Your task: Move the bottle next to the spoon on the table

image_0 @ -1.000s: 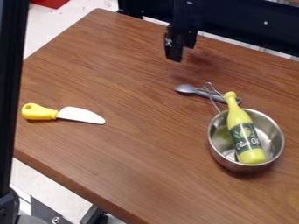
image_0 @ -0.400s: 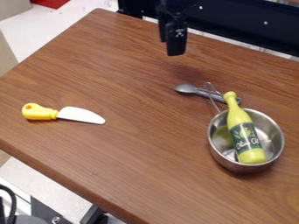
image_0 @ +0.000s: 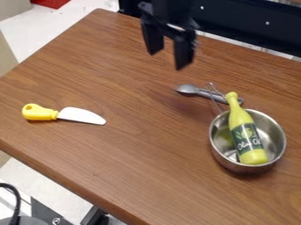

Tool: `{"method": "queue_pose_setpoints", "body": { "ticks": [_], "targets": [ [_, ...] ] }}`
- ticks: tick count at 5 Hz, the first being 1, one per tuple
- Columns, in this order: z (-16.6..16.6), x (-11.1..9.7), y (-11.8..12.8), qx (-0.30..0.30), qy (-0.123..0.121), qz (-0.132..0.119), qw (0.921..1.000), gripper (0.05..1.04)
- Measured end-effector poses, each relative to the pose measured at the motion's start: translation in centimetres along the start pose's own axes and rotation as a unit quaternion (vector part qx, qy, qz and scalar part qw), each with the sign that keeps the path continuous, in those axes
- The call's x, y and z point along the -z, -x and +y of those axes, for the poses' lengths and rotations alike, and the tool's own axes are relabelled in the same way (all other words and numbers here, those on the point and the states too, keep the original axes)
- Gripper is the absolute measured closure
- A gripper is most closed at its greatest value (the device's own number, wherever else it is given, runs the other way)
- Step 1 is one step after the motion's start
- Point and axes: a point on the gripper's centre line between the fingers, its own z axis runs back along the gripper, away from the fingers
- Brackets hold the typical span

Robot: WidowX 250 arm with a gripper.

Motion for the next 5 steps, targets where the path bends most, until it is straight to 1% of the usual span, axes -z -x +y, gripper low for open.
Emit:
{"method": "queue_pose_setpoints", "body": {
  "ticks": [1,2,3,4,5],
  "targets": [
    [-3.2,-0.5,1.6,-0.094,-0.024,-0.019,0.9951,0.083],
    [-5.6,0.3,2.1,-0.135,-0.02,-0.021,0.9904,0.083],
    [-7.9,1.0,2.0,-0.196,-0.024,-0.029,0.9799,0.083],
    [-9.5,1.9,1.5,-0.222,0.001,-0.033,0.9744,0.083],
    [-10.4,2.7,1.5,-0.271,0.046,-0.04,0.9607,0.083]
  ]
}}
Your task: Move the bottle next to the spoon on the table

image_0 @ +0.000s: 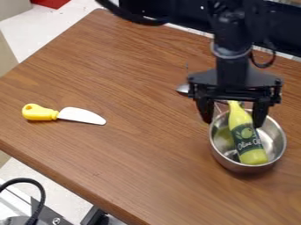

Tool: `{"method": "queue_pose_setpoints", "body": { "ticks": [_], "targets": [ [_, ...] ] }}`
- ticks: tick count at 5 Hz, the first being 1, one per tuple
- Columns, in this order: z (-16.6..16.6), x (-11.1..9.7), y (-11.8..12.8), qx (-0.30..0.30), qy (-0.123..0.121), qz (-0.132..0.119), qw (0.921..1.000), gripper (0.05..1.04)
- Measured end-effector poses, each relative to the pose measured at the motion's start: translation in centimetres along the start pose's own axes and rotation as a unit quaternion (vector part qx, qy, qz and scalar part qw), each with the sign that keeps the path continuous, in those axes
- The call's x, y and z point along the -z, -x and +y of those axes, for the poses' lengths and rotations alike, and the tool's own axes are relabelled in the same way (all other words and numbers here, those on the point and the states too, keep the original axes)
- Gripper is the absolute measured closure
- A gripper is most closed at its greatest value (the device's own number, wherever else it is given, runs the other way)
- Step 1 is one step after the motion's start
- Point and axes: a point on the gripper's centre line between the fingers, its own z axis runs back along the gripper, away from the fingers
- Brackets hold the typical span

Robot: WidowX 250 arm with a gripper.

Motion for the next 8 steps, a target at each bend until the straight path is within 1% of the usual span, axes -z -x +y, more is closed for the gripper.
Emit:
{"method": "queue_pose_setpoints", "body": {
  "ticks": [1,2,3,4,5,6,7,8],
  "targets": [
    [-0.7,1.0,0.1,-0.018,-0.013,0.001,0.9997,0.083],
    [-1.5,1.9,-0.1,-0.02,-0.011,0.004,0.9997,0.083],
    [-2.1,2.1,-0.4,-0.017,-0.001,-0.009,0.9998,0.083],
    [-2.4,2.5,-0.1,-0.018,-0.007,-0.013,0.9997,0.083],
    [-2.1,3.5,0.0,-0.021,-0.024,-0.011,0.9994,0.083],
    [-2.3,3.8,-0.2,-0.019,-0.023,-0.018,0.9994,0.083],
    [-2.0,4.9,0.3,-0.017,-0.032,-0.007,0.9993,0.133],
    [-2.2,5.4,0.5,-0.02,-0.032,-0.004,0.9993,0.389]
  ]
}}
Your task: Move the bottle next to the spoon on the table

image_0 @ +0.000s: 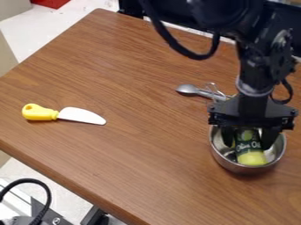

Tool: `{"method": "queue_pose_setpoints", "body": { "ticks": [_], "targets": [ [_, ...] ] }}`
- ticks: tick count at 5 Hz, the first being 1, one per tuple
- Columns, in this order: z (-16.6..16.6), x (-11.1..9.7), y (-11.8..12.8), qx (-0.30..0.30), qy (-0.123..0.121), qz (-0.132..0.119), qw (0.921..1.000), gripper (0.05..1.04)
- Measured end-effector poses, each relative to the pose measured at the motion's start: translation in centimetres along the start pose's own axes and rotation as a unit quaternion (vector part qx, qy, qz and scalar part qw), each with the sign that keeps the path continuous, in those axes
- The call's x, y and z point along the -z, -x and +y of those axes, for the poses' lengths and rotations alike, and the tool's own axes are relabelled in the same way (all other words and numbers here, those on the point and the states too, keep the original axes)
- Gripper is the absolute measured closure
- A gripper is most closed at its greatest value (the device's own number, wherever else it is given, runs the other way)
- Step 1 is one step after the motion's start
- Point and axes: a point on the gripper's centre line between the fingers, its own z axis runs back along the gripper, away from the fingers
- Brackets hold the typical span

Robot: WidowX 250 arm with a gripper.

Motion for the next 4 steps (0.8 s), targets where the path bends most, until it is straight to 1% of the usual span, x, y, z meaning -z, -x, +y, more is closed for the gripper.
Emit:
{"method": "queue_pose_setpoints", "body": {
  "ticks": [1,2,3,4],
  "targets": [
    [-0.17,0.13,0.01,0.001,0.006,0.001,1.0,0.448],
    [-0.16,0.18,-0.1,0.005,0.006,-0.002,1.0,0.448],
    [-0.07,0.07,0.05,0.006,0.003,0.003,1.0,0.448],
    [0.33,-0.34,0.22,-0.002,0.006,0.014,0.9999,0.448]
  ]
}}
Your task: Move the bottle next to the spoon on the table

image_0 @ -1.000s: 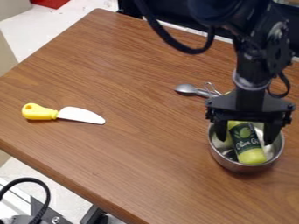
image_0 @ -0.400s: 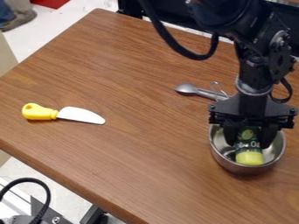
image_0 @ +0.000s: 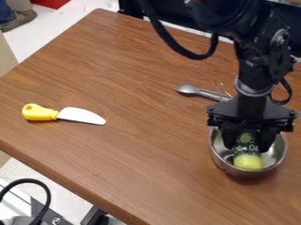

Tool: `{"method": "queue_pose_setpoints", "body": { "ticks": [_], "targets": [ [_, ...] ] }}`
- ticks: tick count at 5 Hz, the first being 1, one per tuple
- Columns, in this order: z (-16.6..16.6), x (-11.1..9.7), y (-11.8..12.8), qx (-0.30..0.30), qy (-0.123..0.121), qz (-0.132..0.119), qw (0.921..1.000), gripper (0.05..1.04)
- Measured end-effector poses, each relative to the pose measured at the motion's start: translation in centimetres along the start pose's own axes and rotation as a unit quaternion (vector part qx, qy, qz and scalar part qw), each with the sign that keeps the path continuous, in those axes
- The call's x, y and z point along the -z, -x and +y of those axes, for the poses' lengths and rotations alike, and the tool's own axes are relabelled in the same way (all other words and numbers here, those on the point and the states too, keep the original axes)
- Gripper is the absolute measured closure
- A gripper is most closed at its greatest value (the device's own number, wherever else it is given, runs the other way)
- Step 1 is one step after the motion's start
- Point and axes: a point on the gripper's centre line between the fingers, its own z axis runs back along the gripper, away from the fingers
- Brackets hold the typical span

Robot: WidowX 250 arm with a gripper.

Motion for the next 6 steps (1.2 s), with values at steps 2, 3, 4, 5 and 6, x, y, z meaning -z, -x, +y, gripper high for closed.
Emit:
{"method": "queue_pose_setpoints", "body": {
  "ticks": [2,3,4,5,6],
  "targets": [
    [-0.1,-2.9,-0.5,0.016,0.023,-0.027,0.9992,0.448],
    [0.0,-3.9,-0.8,0.02,0.026,-0.02,0.9992,0.448],
    [0.9,-6.0,-1.0,0.058,0.037,-0.014,0.9975,0.448],
    [3.3,-7.0,-1.8,0.091,0.042,-0.011,0.9949,0.448],
    [5.8,-7.1,-2.9,0.133,0.035,-0.01,0.9905,0.448]
  ]
}}
